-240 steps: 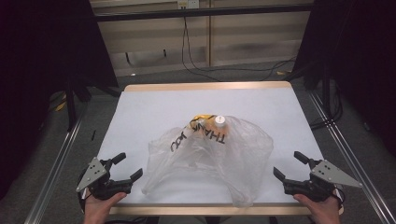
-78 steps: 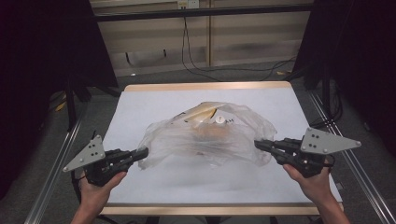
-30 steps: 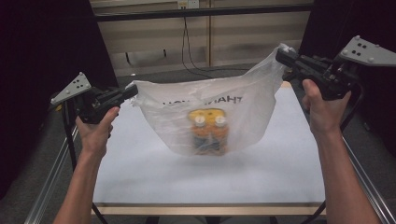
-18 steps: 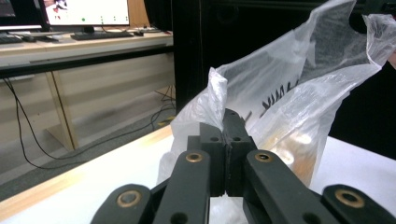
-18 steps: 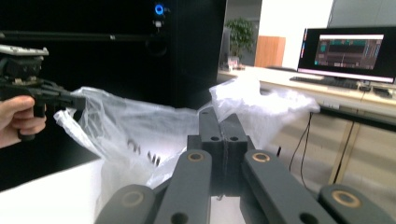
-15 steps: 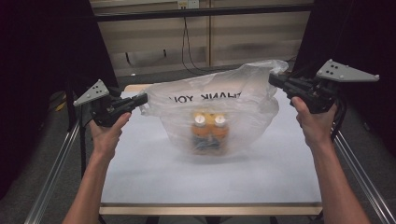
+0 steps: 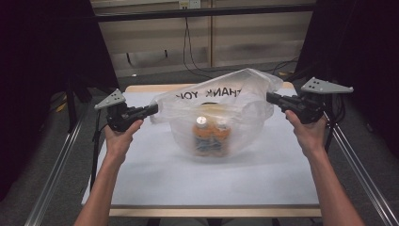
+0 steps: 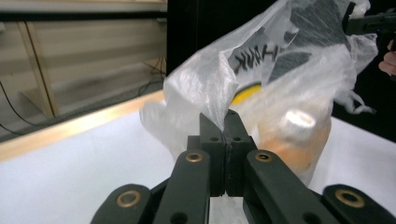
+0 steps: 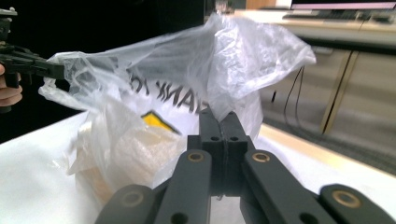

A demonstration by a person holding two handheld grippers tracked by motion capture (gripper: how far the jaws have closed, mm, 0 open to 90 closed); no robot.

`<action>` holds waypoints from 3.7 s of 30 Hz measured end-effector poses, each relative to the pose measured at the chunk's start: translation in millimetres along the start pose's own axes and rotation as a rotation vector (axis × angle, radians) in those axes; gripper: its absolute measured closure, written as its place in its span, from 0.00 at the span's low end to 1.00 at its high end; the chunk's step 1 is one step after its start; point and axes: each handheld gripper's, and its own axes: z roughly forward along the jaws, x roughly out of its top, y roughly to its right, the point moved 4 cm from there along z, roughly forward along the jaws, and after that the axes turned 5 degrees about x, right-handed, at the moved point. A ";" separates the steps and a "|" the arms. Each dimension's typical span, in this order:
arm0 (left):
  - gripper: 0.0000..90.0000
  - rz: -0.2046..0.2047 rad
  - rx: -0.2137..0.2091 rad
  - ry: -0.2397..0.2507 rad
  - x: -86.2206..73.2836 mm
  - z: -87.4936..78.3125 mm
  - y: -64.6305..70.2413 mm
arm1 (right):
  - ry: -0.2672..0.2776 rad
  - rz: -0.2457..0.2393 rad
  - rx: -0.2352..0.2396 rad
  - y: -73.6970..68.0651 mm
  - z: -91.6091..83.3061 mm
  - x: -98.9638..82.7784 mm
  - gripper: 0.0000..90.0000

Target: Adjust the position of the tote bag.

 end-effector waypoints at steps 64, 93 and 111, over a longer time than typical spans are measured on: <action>0.56 0.113 -0.011 -0.023 -19.3 -23.2 23.8 | -0.074 0.050 -0.051 21.3 -32.8 -58.5 0.44; 0.55 0.195 -0.216 -0.166 -9.6 80.9 76.9 | -0.235 -0.112 0.256 -53.3 86.3 -26.8 0.34; 1.00 0.246 -0.237 -0.212 -17.6 68.8 76.7 | -0.305 -0.117 0.312 -57.9 85.7 -42.9 0.74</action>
